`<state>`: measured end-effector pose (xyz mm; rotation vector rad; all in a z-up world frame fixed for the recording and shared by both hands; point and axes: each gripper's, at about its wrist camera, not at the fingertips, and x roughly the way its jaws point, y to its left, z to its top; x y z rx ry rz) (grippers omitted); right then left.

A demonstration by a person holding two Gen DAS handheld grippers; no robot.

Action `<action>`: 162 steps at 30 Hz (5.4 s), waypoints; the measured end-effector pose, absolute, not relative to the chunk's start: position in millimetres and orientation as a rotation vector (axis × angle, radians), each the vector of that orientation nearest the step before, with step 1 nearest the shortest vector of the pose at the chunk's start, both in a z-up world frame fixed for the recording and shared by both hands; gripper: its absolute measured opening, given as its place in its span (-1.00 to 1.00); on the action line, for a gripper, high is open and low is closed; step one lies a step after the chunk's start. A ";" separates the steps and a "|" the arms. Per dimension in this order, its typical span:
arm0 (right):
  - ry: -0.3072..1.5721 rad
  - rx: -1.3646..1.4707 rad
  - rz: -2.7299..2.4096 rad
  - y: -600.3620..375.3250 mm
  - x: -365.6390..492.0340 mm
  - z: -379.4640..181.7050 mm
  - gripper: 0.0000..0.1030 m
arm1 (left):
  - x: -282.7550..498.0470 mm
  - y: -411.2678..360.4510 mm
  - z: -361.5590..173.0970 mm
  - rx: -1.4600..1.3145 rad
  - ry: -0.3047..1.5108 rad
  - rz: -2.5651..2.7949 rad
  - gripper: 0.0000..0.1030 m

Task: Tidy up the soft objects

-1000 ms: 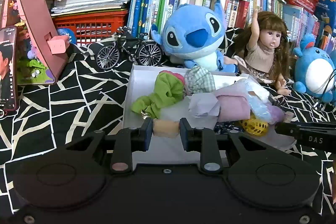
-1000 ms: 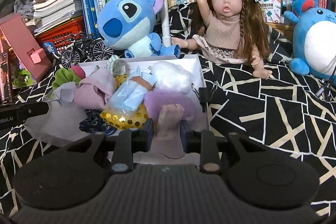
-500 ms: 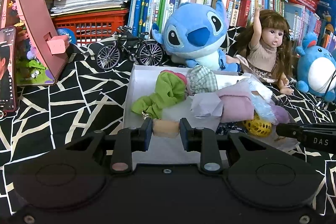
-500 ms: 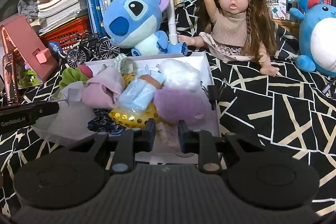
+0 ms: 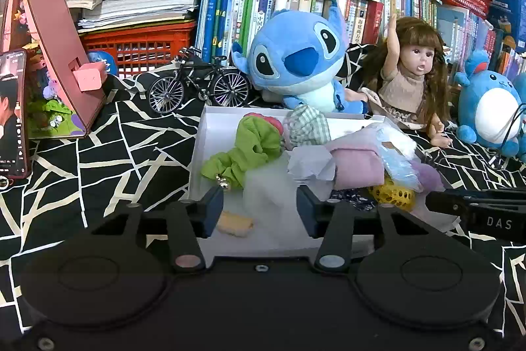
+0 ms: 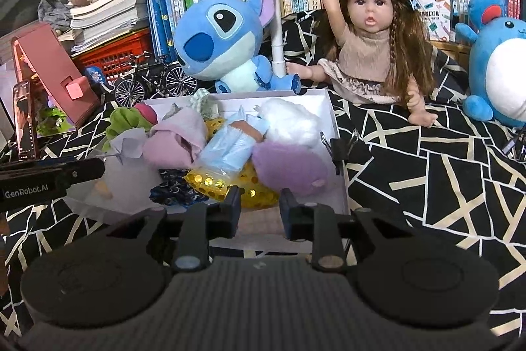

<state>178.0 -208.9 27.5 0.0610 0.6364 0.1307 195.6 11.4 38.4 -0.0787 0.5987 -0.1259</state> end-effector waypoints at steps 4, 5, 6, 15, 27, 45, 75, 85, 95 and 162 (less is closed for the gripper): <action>0.623 0.042 0.134 -205.7 173.4 29.7 -0.04 | 191.0 10.6 40.8 -0.078 0.591 -0.124 0.10; 0.621 0.038 0.134 -204.9 172.7 30.2 -0.04 | 190.1 10.7 41.4 -0.078 0.590 -0.126 0.11; 0.619 0.036 0.136 -204.4 172.1 30.6 -0.04 | 189.1 10.7 41.9 -0.079 0.590 -0.127 0.13; 0.603 0.021 0.140 -200.5 167.3 33.7 0.11 | 181.1 9.3 45.9 -0.075 0.580 -0.134 0.29; 0.595 0.026 0.128 -202.4 163.8 33.5 0.40 | 174.8 8.6 48.5 -0.080 0.572 -0.141 0.51; 0.574 0.025 0.118 -208.1 149.1 37.5 0.72 | 156.9 11.9 50.5 -0.097 0.584 -0.143 0.71; 0.604 0.009 0.073 -203.4 107.2 4.3 0.93 | 114.9 4.2 6.7 -0.079 0.682 -0.083 0.72; 0.654 0.008 0.057 -203.4 110.5 -12.0 0.99 | 123.3 -3.1 -7.3 -0.047 0.726 -0.029 0.73; 0.665 -0.040 0.049 -196.0 115.2 -19.8 1.00 | 128.5 -9.9 -12.7 -0.016 0.711 0.008 0.85; 0.669 -0.052 0.048 -194.4 116.6 -21.7 1.00 | 129.5 -10.4 -18.2 -0.010 0.702 0.012 1.00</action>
